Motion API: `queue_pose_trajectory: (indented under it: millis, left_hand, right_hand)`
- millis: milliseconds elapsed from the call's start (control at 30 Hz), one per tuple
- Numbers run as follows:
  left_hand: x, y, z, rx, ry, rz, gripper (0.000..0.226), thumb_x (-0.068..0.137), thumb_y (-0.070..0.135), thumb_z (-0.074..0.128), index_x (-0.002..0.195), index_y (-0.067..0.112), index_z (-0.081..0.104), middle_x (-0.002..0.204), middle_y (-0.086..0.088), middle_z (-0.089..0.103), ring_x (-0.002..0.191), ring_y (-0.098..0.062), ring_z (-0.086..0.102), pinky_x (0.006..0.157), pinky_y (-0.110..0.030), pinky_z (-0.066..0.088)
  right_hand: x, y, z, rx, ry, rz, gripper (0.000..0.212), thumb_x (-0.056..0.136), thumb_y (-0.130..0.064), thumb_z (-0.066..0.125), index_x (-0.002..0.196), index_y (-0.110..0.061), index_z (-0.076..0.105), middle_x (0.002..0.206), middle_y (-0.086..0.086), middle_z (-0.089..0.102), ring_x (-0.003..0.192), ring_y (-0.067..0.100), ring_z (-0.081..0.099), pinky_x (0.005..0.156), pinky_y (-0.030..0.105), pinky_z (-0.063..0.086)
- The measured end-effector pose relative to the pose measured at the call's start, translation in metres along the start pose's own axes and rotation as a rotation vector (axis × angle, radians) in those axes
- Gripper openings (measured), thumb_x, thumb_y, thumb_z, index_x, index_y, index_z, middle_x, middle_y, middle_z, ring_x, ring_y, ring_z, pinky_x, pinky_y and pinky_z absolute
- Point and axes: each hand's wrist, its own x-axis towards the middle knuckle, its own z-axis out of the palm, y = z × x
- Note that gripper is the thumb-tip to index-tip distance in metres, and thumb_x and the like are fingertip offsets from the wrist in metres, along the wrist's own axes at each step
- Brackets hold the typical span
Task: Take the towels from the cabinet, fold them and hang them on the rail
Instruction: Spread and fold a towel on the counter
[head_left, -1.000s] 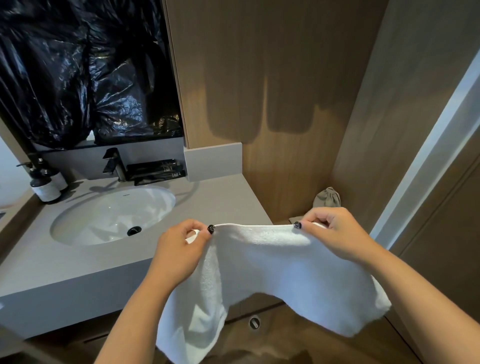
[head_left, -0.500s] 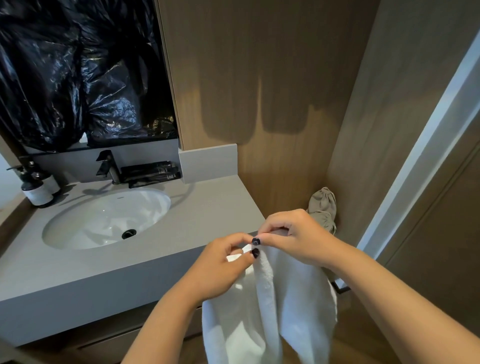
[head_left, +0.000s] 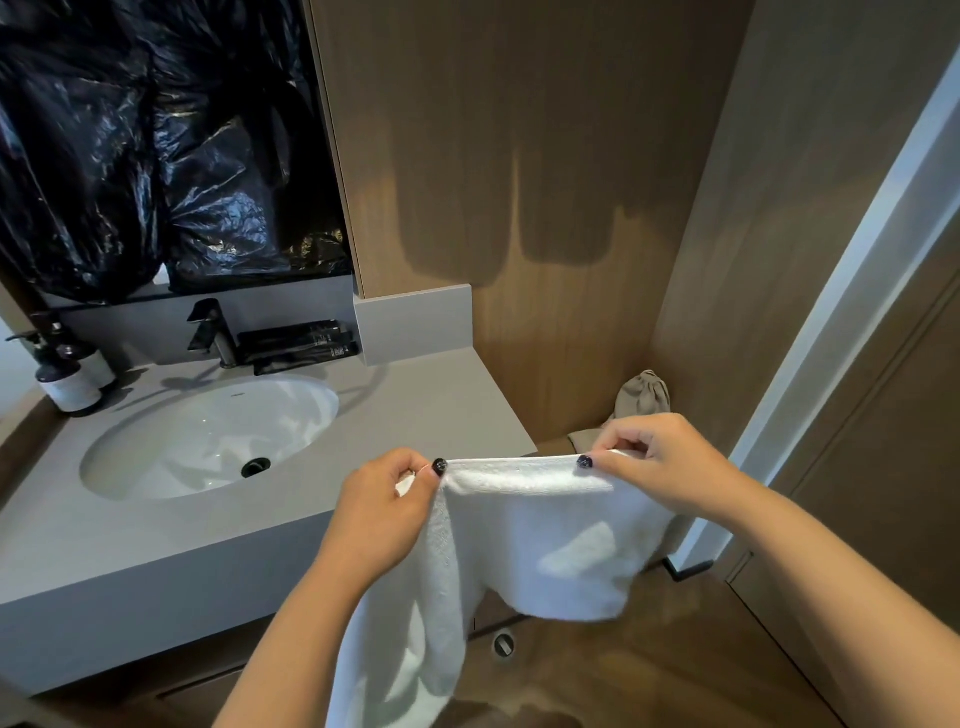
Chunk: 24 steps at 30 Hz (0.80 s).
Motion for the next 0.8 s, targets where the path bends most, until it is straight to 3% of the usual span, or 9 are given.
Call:
queue_pose_trajectory:
  millis: [133, 233, 367, 433, 500, 600, 700, 800]
  left_hand:
    - [-0.003, 0.005, 0.003, -0.161, -0.015, -0.012, 0.014, 0.095, 0.022, 0.061, 0.084, 0.028, 0.066, 0.064, 0.016, 0.059, 0.053, -0.001, 0.045, 0.052, -0.018, 0.034]
    - [-0.005, 0.013, 0.005, -0.323, 0.033, -0.016, 0.008, 0.096, 0.025, 0.060, 0.092, 0.030, 0.066, 0.062, 0.011, 0.058, 0.049, -0.007, 0.043, 0.052, -0.022, 0.036]
    - [-0.006, 0.018, 0.009, -0.347, 0.115, -0.004, 0.007, 0.098, 0.029, 0.057, 0.096, 0.032, 0.063, 0.081, 0.014, 0.061, 0.063, -0.002, 0.051, 0.061, -0.020, 0.039]
    - [-0.009, 0.019, 0.011, -0.365, 0.106, -0.002, 0.008, 0.098, 0.026, 0.057, 0.098, 0.032, 0.063, 0.067, 0.018, 0.055, 0.059, -0.002, 0.046, 0.056, -0.015, 0.037]
    - [-0.013, 0.020, 0.012, -0.384, 0.092, 0.000, 0.010, 0.097, 0.024, 0.057, 0.100, 0.032, 0.062, 0.056, 0.015, 0.045, 0.054, -0.006, 0.037, 0.054, -0.019, 0.036]
    - [-0.016, 0.021, 0.012, -0.461, 0.066, -0.021, 0.012, 0.097, 0.019, 0.057, 0.102, 0.029, 0.063, 0.057, 0.013, 0.044, 0.053, -0.007, 0.036, 0.051, -0.017, 0.036]
    - [-0.018, 0.024, 0.013, -0.513, 0.042, -0.042, 0.011, 0.098, 0.016, 0.057, 0.101, 0.023, 0.064, 0.054, 0.021, 0.049, 0.050, -0.001, 0.040, 0.048, -0.010, 0.035]
    - [-0.020, 0.028, 0.012, -0.543, 0.025, -0.043, 0.010, 0.097, 0.017, 0.058, 0.099, 0.020, 0.067, 0.058, 0.017, 0.051, 0.055, -0.004, 0.041, 0.050, -0.012, 0.037]
  right_hand:
    - [0.002, -0.009, 0.011, 0.015, 0.040, -0.039, 0.013, 0.089, -0.022, 0.069, 0.078, -0.016, 0.071, 0.063, -0.015, 0.060, 0.059, 0.001, 0.047, 0.058, 0.016, 0.037]
    - [0.005, -0.021, 0.026, 0.126, 0.052, -0.051, 0.007, 0.092, -0.019, 0.065, 0.089, -0.014, 0.068, 0.063, 0.003, 0.049, 0.059, 0.008, 0.041, 0.058, 0.021, 0.034]
    - [0.011, -0.036, 0.047, 0.260, 0.040, 0.048, 0.012, 0.096, -0.018, 0.061, 0.088, -0.013, 0.068, 0.066, 0.007, 0.048, 0.057, 0.012, 0.035, 0.052, 0.021, 0.028]
    - [0.011, -0.043, 0.051, 0.336, 0.011, 0.118, 0.016, 0.098, -0.017, 0.058, 0.089, -0.013, 0.072, 0.068, 0.007, 0.048, 0.058, 0.016, 0.033, 0.049, 0.020, 0.025]
    - [0.008, -0.046, 0.053, 0.445, -0.024, 0.182, 0.020, 0.099, -0.015, 0.056, 0.091, -0.014, 0.073, 0.070, 0.007, 0.048, 0.059, 0.017, 0.034, 0.050, 0.020, 0.027]
    - [0.003, -0.051, 0.052, 0.621, -0.074, 0.253, 0.027, 0.097, 0.000, 0.051, 0.096, -0.013, 0.075, 0.073, 0.004, 0.050, 0.061, 0.010, 0.044, 0.063, 0.028, 0.041]
    - [-0.003, -0.053, 0.049, 0.814, -0.175, 0.295, 0.037, 0.087, 0.013, 0.047, 0.104, -0.007, 0.073, 0.086, 0.009, 0.061, 0.074, 0.011, 0.060, 0.069, 0.026, 0.051]
    - [-0.009, -0.053, 0.049, 0.672, -0.229, 0.221, 0.040, 0.079, 0.006, 0.056, 0.108, -0.016, 0.073, 0.094, 0.009, 0.068, 0.085, 0.013, 0.064, 0.078, 0.024, 0.052]
